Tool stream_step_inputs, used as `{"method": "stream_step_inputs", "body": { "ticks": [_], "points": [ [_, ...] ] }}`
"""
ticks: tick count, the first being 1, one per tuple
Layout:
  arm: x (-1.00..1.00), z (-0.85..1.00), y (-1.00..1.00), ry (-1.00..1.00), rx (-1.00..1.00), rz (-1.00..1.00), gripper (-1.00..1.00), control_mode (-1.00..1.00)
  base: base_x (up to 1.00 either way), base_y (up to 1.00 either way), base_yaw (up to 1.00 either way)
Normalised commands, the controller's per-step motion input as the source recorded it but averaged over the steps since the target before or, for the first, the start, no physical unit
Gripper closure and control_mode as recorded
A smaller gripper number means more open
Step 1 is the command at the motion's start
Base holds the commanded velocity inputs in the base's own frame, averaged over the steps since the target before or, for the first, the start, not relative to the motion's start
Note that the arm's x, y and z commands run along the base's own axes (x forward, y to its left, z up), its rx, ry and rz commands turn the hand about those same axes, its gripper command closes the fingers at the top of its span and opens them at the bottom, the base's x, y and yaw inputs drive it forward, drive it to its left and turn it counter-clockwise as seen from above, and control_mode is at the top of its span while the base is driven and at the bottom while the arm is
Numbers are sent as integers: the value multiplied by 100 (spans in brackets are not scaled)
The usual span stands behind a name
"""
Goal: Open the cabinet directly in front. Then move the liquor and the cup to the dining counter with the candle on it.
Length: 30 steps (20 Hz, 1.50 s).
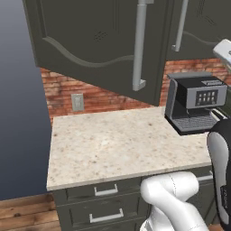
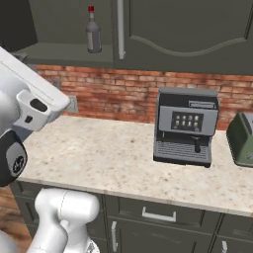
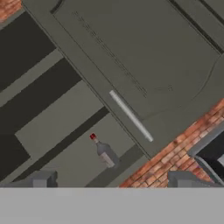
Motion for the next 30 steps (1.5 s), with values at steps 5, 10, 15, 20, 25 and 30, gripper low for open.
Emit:
{"method": "stream_step_inputs", "body": {
  "ticks": [5,10,15,20,25,30],
  "points": [
    [29,0,-14,2,1,20,-100,-100,0,0,0],
    [36,-2,0,6,0,17,-100,-100,0,0,0],
    [27,0,7,11,0,21,-100,-100,0,0,0],
    [12,0,48,10,0,26,-100,-100,0,0,0],
    [0,0,93,3,0,31,-100,-100,0,0,0],
    [0,-2,100,2,0,38,-100,-100,0,0,0]
  ]
}}
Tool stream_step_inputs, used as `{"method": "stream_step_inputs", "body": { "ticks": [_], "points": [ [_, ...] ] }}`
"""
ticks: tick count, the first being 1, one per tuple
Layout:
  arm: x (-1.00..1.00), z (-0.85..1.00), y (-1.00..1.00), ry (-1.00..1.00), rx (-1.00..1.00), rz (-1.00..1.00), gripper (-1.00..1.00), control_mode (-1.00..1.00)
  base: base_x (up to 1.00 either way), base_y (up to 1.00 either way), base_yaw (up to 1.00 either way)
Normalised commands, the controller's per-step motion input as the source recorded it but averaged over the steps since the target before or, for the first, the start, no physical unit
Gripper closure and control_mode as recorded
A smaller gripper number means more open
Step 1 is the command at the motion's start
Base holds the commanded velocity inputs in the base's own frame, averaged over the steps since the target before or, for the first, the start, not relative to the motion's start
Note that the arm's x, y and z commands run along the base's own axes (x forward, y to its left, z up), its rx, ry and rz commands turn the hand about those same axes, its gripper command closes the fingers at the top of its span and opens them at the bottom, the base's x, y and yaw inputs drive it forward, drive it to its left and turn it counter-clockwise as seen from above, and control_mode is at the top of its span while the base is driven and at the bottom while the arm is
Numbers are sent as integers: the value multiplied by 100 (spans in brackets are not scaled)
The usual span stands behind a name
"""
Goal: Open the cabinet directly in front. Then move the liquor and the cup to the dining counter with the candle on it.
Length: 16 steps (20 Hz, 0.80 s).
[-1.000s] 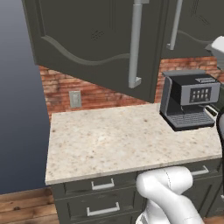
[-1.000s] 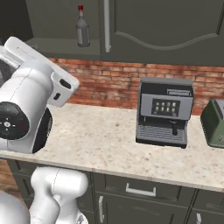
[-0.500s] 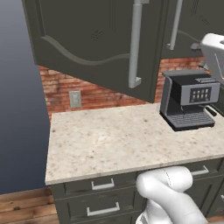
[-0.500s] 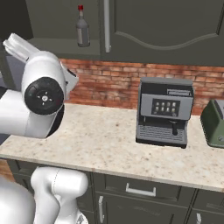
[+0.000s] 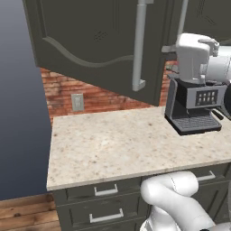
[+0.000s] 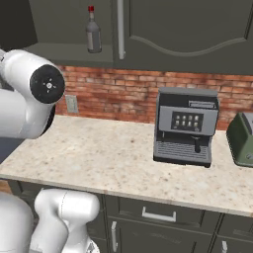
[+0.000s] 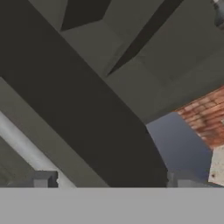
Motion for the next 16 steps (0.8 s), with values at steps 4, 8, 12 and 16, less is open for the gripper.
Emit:
{"method": "stream_step_inputs", "body": {
  "ticks": [4,8,12,16],
  "points": [
    [0,-5,100,2,0,43,-100,-100,0,0,0],
    [7,-12,100,3,0,45,-100,-100,0,0,0],
    [21,-22,100,1,0,35,-100,-100,0,0,0],
    [23,-21,100,-1,0,14,-100,-100,0,0,0]
  ]
}}
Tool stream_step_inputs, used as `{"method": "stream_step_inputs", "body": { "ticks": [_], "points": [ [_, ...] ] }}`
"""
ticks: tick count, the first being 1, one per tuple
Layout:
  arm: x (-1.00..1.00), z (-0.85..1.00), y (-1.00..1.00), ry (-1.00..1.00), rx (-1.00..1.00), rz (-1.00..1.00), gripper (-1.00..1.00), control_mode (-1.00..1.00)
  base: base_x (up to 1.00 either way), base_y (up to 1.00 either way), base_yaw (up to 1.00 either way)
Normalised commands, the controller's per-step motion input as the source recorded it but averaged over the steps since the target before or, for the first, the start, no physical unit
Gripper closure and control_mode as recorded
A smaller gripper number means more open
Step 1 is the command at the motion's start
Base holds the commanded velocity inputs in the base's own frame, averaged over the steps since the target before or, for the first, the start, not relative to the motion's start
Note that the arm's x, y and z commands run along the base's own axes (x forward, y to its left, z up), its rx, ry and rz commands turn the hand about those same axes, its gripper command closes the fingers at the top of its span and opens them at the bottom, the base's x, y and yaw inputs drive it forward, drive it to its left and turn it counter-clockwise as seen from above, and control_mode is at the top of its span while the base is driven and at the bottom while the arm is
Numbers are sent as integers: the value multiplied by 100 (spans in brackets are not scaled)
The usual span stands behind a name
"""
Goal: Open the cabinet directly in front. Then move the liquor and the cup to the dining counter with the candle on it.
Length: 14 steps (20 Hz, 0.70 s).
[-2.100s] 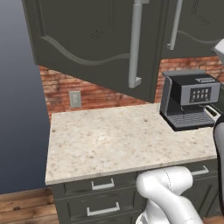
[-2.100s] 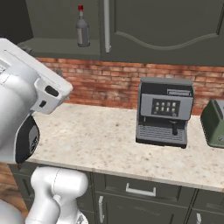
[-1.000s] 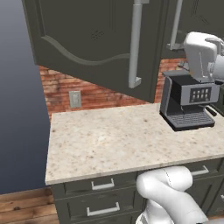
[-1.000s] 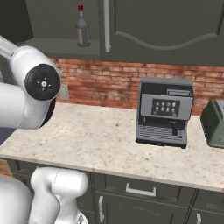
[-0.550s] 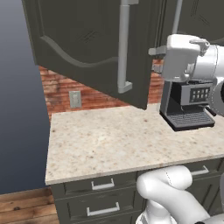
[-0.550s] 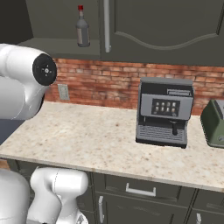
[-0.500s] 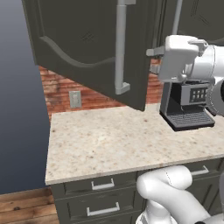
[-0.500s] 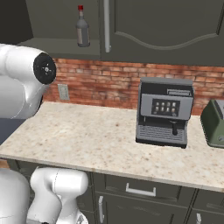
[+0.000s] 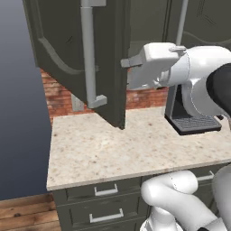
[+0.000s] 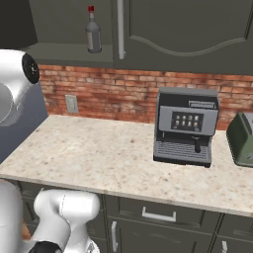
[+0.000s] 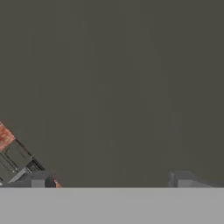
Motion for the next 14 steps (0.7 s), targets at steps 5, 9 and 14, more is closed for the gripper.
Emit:
{"method": "stream_step_inputs", "body": {
  "ticks": [5,9,14],
  "points": [
    [27,-8,71,0,-2,-18,-100,-100,0,0,0],
    [60,-20,99,-6,-5,-39,-100,-100,0,0,0],
    [13,-3,33,0,-1,-14,-100,-100,0,0,0]
  ]
}}
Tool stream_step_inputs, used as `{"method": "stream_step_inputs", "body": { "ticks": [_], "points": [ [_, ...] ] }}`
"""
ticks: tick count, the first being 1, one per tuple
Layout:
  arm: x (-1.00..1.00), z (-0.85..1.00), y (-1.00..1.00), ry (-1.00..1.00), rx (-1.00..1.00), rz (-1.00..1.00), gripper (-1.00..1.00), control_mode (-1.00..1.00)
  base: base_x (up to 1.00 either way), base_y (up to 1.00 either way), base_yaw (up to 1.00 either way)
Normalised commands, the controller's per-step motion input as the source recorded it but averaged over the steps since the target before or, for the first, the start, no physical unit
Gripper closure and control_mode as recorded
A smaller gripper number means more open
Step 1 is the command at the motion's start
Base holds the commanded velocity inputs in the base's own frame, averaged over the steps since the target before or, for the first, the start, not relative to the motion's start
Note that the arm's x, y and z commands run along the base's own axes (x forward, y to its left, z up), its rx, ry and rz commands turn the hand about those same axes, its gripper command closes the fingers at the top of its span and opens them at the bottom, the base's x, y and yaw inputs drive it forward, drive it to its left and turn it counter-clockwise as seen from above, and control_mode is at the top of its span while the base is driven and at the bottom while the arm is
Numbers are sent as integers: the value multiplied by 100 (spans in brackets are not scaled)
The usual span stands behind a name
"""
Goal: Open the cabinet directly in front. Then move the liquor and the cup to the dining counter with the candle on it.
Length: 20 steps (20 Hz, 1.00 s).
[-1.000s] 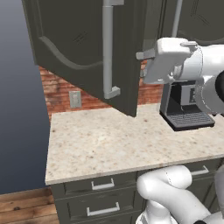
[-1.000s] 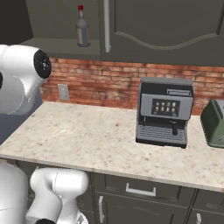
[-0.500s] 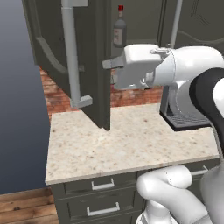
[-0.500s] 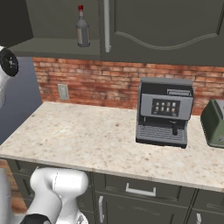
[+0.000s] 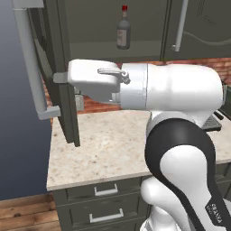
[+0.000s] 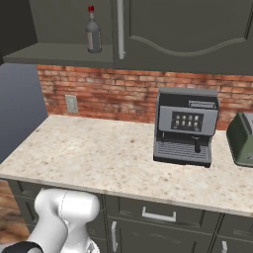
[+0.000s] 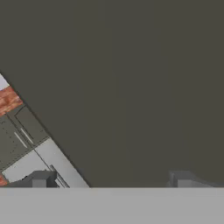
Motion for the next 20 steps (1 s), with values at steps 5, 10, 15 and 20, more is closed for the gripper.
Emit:
{"method": "stream_step_inputs", "body": {
  "ticks": [5,10,15,20],
  "points": [
    [0,34,-40,0,0,2,-100,-100,0,0,0],
    [-6,51,-90,1,0,2,-100,-100,0,0,0],
    [-12,2,-100,0,-6,5,-100,-100,0,0,0],
    [0,-13,-100,-4,-14,4,-100,-100,0,0,0]
  ]
}}
